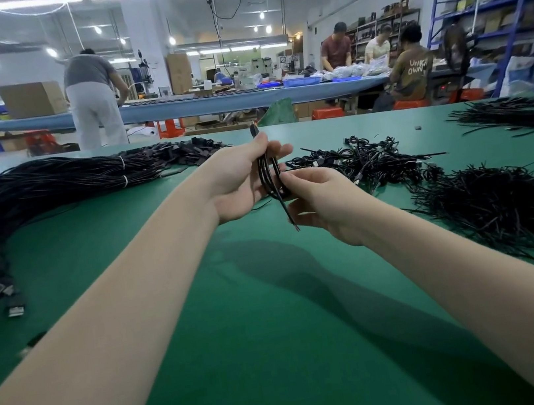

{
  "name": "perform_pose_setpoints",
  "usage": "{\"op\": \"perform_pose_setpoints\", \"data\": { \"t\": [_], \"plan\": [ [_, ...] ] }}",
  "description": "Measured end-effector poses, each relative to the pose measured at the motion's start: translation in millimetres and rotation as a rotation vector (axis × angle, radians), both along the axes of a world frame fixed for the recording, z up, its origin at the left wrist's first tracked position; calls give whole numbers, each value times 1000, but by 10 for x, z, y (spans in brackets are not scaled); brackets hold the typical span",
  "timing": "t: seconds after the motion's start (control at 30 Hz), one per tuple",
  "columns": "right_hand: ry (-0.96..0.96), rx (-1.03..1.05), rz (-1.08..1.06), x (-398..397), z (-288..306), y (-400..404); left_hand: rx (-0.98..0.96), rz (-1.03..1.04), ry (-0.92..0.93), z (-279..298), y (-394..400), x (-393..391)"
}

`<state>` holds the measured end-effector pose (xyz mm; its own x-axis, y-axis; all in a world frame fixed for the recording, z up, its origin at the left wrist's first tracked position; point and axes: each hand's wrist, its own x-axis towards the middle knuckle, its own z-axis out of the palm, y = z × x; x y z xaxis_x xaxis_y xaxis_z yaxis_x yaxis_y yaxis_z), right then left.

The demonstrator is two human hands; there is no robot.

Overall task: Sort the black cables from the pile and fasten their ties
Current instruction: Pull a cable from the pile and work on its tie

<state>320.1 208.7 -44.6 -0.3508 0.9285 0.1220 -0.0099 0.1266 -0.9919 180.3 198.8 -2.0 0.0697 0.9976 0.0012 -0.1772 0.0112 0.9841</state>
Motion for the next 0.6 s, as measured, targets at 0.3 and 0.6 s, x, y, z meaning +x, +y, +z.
{"op": "perform_pose_setpoints", "data": {
  "t": [0.3,0.6],
  "plan": [
    [-69,98,71,-45,15,-70,107,86,135,-71,21,62],
    [-724,616,-228,-116,-114,-63,174,187,257,-240,78,209]
  ]
}}
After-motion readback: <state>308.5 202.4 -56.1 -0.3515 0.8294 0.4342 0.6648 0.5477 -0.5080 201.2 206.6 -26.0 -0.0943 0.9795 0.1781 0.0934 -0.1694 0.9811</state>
